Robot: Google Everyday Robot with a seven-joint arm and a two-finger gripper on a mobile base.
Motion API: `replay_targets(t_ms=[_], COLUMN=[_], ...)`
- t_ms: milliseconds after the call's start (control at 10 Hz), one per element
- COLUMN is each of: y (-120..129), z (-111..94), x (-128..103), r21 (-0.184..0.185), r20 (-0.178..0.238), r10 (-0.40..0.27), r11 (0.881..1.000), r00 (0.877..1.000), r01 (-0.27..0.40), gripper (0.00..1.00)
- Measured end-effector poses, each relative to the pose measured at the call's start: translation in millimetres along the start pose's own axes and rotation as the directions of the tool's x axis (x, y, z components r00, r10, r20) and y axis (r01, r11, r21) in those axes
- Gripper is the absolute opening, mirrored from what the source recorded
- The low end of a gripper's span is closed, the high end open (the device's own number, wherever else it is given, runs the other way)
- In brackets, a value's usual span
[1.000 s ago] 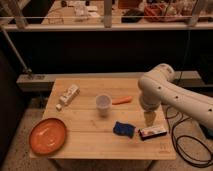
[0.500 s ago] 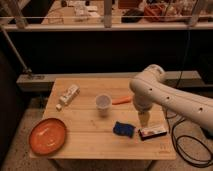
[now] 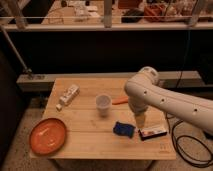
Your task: Place the white sponge in the ceramic cup
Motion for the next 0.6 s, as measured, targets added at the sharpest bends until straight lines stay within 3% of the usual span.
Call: replay_targets(t_ms=[600], y=[1.4], z=[2.8], x=[-16.7], r21=[0.026], r20=[0.018], r10=[-0.033], r11=[0.999], r00=[0.999], r01=[0.033], gripper=[0.8])
